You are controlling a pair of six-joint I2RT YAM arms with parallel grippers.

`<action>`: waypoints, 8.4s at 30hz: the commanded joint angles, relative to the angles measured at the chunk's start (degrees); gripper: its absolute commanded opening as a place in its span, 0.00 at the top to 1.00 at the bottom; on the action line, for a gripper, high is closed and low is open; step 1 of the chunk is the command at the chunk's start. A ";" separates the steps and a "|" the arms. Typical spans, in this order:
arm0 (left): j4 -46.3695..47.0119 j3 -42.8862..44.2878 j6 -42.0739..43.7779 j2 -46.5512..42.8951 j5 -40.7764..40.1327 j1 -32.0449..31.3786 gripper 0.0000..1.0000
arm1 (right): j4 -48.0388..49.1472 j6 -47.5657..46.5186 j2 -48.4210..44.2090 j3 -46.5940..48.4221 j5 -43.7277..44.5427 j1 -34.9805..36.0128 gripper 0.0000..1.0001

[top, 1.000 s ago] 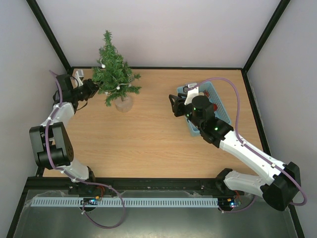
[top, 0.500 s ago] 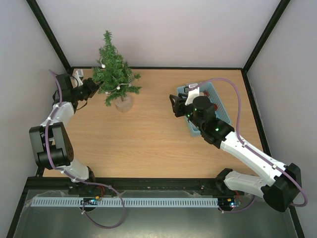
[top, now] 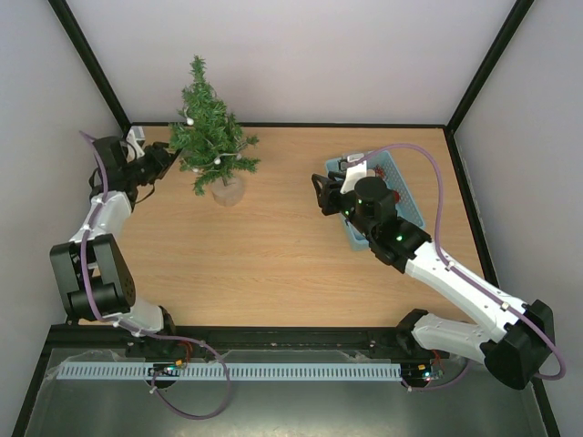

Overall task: Decorate the small christmas tree
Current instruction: Wrap the decoration item around the Christmas tree, then move the christmas tree to the center of the board, then pick up the decoration item from the storage box.

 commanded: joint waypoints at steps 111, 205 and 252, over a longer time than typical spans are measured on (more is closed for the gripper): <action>72.73 -22.83 -44.45 36.99 -4.08 -22.03 0.63 | -5.61 1.46 -6.21 -2.31 -2.47 -8.14 0.54; -31.03 -9.59 18.95 -36.89 -21.98 -26.07 0.12 | -24.31 -10.50 35.49 7.61 -19.28 -36.45 0.69; -22.23 -3.66 19.32 -37.56 -4.14 -27.50 0.28 | -29.19 -6.96 10.35 24.49 -17.85 -19.84 0.98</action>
